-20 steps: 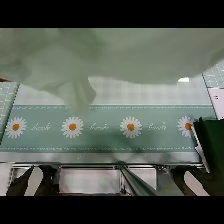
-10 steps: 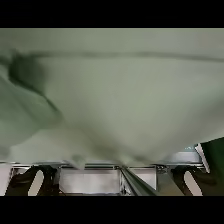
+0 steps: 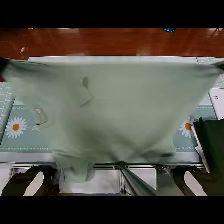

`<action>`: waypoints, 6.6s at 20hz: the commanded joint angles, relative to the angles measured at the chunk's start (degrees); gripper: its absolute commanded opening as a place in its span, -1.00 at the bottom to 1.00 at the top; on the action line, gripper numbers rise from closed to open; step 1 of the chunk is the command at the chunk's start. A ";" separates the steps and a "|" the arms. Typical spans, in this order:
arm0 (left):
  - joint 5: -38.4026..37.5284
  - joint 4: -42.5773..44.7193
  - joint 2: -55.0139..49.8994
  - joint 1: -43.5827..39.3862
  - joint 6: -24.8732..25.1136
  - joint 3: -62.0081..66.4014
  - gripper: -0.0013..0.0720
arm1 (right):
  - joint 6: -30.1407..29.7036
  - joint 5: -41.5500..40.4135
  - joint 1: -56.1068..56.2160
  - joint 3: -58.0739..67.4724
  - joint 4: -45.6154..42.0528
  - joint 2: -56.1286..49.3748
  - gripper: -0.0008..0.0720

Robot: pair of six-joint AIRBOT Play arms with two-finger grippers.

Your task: Fold the shirts.

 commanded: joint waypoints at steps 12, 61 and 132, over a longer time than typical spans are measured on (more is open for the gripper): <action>12.24 -10.71 -62.05 -0.09 -4.09 28.79 -0.91 | -5.35 -24.26 0.04 18.08 18.34 -58.55 -0.91; -12.76 -25.73 -9.84 34.80 19.65 -48.37 0.42 | -15.85 -14.95 -24.39 -43.69 24.44 -4.04 0.17; -6.21 -33.24 -68.08 3.13 11.89 26.38 -0.91 | -11.61 -15.58 -8.26 -2.51 28.72 -52.37 -0.90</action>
